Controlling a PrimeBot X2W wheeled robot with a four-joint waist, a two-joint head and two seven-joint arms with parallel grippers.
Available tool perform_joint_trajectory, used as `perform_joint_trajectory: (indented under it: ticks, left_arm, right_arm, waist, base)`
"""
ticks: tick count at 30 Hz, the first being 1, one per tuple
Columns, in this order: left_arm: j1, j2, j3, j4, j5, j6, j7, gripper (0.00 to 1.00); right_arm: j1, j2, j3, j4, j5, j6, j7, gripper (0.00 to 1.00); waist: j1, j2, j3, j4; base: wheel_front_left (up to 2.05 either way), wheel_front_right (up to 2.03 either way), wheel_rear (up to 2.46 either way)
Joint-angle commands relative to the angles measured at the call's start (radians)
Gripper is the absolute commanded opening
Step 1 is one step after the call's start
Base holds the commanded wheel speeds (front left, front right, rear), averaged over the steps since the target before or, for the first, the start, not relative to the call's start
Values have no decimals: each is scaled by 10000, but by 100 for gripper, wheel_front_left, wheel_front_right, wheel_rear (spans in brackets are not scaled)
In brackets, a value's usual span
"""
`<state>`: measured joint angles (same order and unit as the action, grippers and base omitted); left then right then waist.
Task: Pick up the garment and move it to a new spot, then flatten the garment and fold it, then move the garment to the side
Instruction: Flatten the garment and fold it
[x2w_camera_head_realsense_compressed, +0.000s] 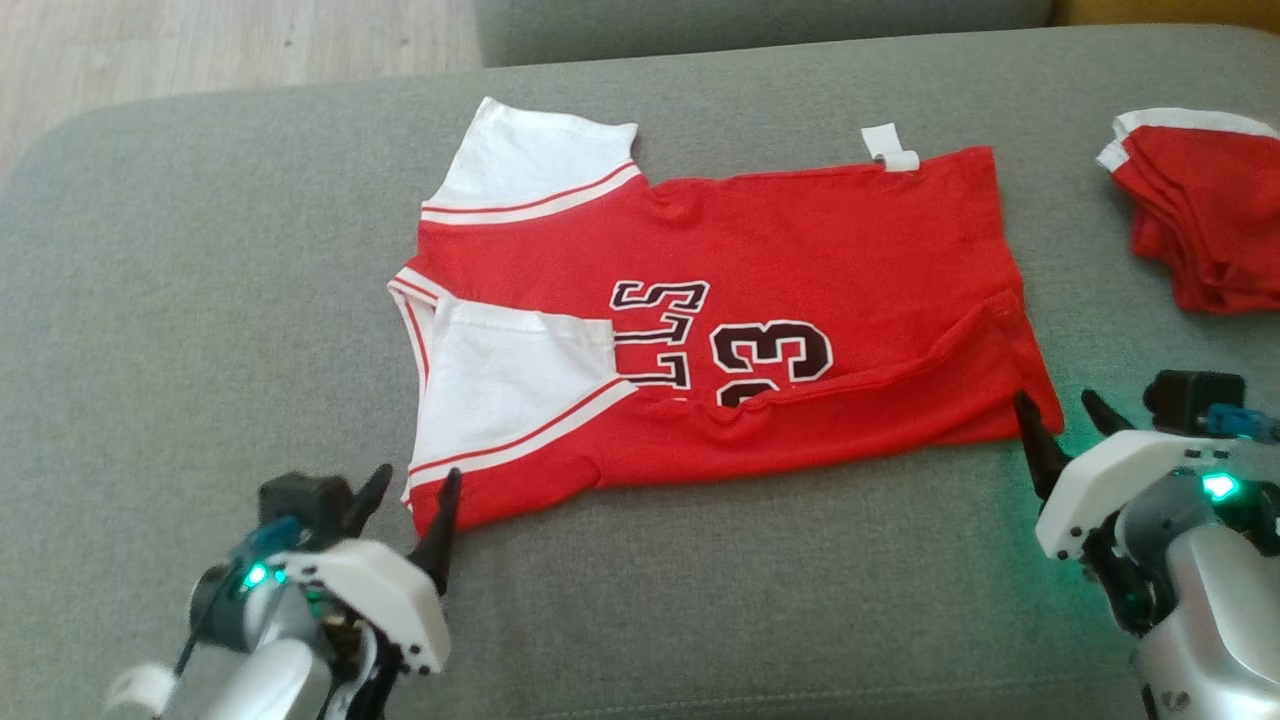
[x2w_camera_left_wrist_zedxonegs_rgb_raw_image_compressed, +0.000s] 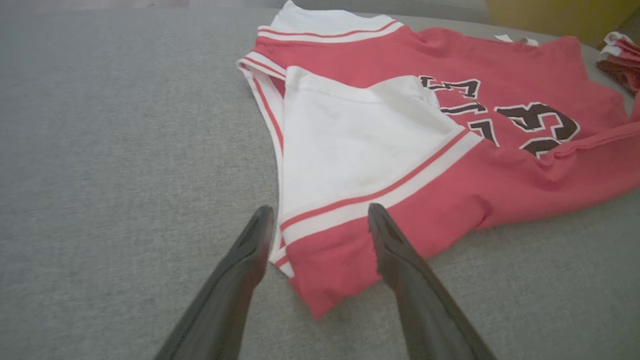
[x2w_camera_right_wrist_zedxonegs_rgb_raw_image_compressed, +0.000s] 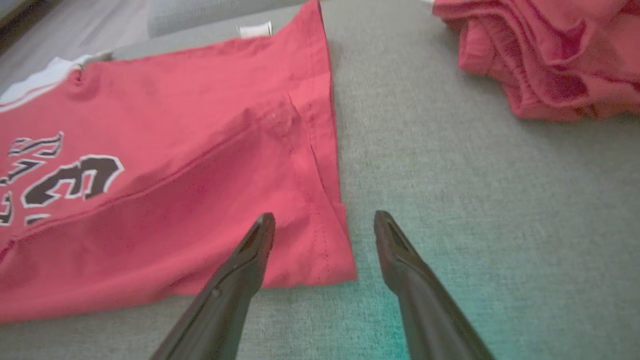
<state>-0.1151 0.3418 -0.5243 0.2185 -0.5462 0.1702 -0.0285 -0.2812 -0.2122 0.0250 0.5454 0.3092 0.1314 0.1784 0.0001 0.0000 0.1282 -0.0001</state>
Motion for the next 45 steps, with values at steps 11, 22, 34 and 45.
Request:
perform_joint_trajectory:
  ticks: [11,22,34,45]
  left_arm:
    - [-971,-22,23,620,-404,64,1560,100]
    - [-877,-17,190,654,-1075,39,2304,87]
    - [-794,448,150,396,-1089,-172,2388,0]
    - [473,1596,-243,-1589,-1155,130,3954,0]
  right_arm:
    - [-824,5,500,921,-111,-7,58,100]
    - [-1082,20,890,1430,223,-7,1,33]
    - [-986,-583,1408,1688,887,-7,52,0]
    - [897,-1513,1597,27,1794,-7,1950,0]
  waist:
    - [-1,0,179,62]
    - [-1,0,267,37]
    - [-1,0,-228,46]
    - [-1,0,-741,3]
  base:
    - [0,0,0]
    - [0,0,0]
    - [0,0,0]
    - [0,0,0]
